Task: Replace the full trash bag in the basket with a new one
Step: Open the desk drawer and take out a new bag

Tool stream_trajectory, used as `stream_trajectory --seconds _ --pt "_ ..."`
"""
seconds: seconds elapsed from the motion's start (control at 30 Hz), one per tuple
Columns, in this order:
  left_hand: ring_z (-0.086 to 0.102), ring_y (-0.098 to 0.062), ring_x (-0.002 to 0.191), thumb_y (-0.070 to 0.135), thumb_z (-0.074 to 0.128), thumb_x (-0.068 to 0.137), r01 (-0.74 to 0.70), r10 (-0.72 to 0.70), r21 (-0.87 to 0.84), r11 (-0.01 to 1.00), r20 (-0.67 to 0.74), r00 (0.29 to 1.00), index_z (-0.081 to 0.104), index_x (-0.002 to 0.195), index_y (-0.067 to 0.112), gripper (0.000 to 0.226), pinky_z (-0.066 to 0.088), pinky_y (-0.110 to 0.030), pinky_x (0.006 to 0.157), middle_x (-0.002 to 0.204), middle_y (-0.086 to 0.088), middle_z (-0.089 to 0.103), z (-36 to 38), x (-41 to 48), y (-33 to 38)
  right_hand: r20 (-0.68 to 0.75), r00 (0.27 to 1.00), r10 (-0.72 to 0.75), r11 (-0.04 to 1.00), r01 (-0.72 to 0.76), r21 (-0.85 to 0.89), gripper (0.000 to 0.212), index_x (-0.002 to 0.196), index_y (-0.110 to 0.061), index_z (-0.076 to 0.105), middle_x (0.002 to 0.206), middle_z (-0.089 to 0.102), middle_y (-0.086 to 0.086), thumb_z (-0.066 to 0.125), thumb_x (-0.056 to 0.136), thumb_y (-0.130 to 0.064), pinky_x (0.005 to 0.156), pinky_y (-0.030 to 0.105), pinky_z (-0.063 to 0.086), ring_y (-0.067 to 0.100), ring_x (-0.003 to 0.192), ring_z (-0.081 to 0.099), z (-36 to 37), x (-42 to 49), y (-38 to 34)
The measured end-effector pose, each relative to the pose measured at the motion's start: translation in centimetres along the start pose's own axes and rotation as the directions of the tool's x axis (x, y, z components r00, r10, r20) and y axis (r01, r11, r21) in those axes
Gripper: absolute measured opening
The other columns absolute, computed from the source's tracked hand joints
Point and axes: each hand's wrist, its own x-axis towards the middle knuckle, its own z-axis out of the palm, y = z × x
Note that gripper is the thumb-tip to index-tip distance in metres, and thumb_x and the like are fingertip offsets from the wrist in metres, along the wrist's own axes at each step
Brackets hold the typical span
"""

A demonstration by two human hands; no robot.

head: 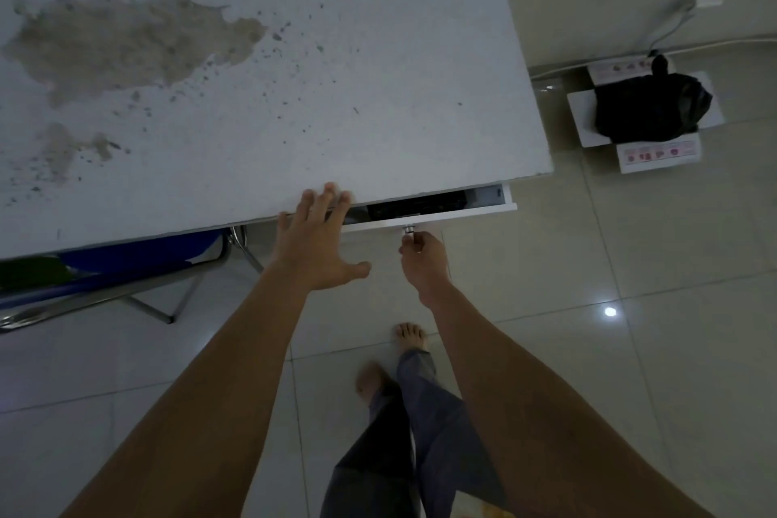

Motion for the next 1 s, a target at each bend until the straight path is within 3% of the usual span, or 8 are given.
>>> stream_trajectory --seconds 0.27,0.5,0.67,0.8,0.93,1.0 --pt "-0.011 -0.03 0.155 0.08 0.065 0.067 -0.014 0.013 0.032 0.999 0.017 1.0 -0.011 0.159 0.029 0.13 0.012 -0.061 0.121 0.167 0.001 -0.02 0.2 0.1 0.1 -0.005 1.0 0.017 1.0 -0.017 -0.016 0.023 0.098 -0.005 0.065 0.091 0.068 0.014 0.052 0.099 -0.024 0.073 0.041 0.051 0.026 0.08 0.06 -0.5 -1.1 2.5" --pt "-0.01 -0.031 0.155 0.074 0.073 0.065 -0.011 0.011 0.047 0.999 0.002 1.0 -0.012 0.159 0.029 0.135 0.013 -0.061 0.121 0.167 0.0 -0.019 0.2 0.0 -0.1 0.043 0.997 0.066 0.998 -0.066 0.0 0.02 0.089 -0.007 0.062 0.09 0.069 0.013 0.053 0.1 -0.021 0.067 0.032 0.046 0.023 0.074 0.059 0.1 -1.6 4.6" --pt "-0.009 -0.032 0.155 0.073 0.076 0.063 -0.007 0.007 0.062 0.998 -0.008 1.0 -0.012 0.158 0.028 0.137 0.014 -0.062 0.12 0.167 -0.001 -0.018 0.4 0.0 -0.1 0.043 0.993 0.106 0.994 -0.107 0.006 0.02 0.079 -0.015 0.058 0.095 0.071 0.016 0.053 0.098 -0.017 0.07 0.035 0.045 0.026 0.079 0.06 0.7 -1.0 5.0" --pt "-0.009 -0.032 0.155 0.07 0.077 0.064 -0.012 0.013 0.065 0.998 -0.005 1.0 -0.012 0.159 0.027 0.137 0.015 -0.063 0.12 0.167 -0.001 -0.018 0.4 0.0 -0.1 0.046 0.989 0.139 0.99 -0.138 -0.031 0.02 0.092 -0.004 0.068 0.095 0.069 0.014 0.054 0.099 -0.016 0.071 0.034 0.047 0.026 0.082 0.06 0.6 -0.5 4.8" --pt "-0.009 -0.032 0.155 0.07 0.077 0.063 -0.016 0.017 0.07 0.997 -0.014 1.0 -0.014 0.158 0.027 0.139 0.015 -0.063 0.12 0.167 -0.001 -0.019 0.6 0.0 -0.2 0.041 0.988 0.148 0.989 -0.148 -0.006 0.02 0.098 0.001 0.068 0.086 0.067 0.01 0.055 0.099 -0.013 0.059 0.026 0.044 0.019 0.071 0.06 0.6 -0.5 4.9" --pt "-0.009 -0.032 0.155 0.07 0.077 0.063 -0.017 0.019 0.069 0.997 -0.022 1.0 -0.014 0.158 0.028 0.139 0.015 -0.062 0.12 0.167 0.0 -0.019 0.7 0.0 -0.4 0.032 0.988 0.153 0.988 -0.154 0.008 0.016 0.101 -0.001 0.067 0.09 0.067 0.011 0.057 0.096 -0.013 0.068 0.03 0.048 0.027 0.082 0.064 1.0 -0.6 5.0"
